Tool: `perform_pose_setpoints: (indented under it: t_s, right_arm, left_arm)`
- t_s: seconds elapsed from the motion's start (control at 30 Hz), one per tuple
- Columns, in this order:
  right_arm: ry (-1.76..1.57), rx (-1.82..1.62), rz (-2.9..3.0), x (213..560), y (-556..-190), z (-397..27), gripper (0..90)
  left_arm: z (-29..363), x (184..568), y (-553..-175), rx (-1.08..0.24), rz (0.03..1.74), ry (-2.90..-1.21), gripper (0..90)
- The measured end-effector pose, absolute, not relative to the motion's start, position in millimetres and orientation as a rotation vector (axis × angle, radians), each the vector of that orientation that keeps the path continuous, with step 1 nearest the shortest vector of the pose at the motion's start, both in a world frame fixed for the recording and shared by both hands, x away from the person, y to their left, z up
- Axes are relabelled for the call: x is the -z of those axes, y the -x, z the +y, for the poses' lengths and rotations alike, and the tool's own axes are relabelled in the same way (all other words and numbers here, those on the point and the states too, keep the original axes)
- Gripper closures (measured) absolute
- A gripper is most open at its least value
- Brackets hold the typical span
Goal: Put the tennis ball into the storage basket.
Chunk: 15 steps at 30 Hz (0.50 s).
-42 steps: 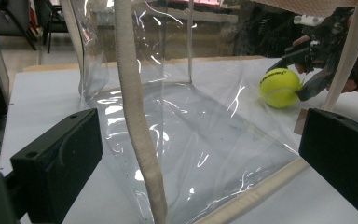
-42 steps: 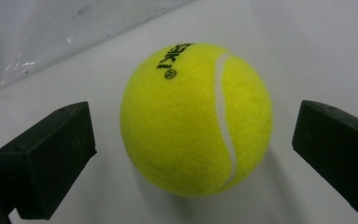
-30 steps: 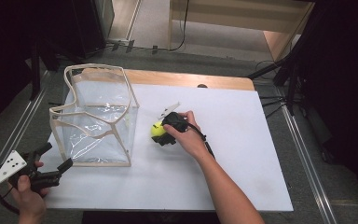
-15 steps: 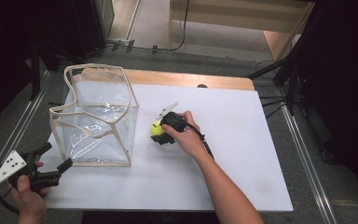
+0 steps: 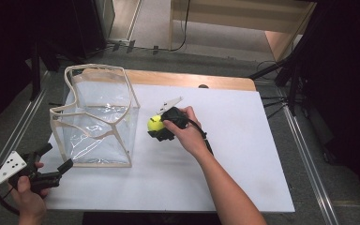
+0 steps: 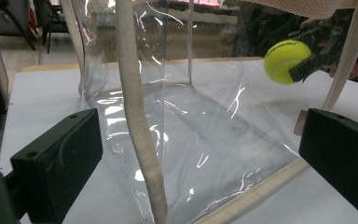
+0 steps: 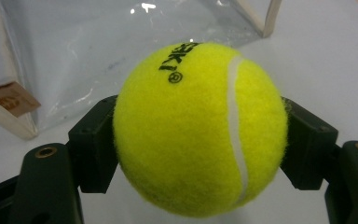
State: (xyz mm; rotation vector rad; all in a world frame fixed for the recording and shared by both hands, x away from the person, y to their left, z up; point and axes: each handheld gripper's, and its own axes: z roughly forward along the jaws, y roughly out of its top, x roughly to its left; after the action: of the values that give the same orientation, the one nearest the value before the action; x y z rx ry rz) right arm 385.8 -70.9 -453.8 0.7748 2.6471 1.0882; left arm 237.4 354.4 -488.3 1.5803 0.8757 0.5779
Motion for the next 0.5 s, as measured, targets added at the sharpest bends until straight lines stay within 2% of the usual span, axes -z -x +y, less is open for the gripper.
perform_pose_setpoints:
  t_s: [0.5]
  right_arm:
    - [-0.719,-1.212,2.578,414.0,-379.0,-66.9,23.8]
  left_arm:
    - [354.4,488.3,-237.1,-0.576,0.875,-1.581,0.0]
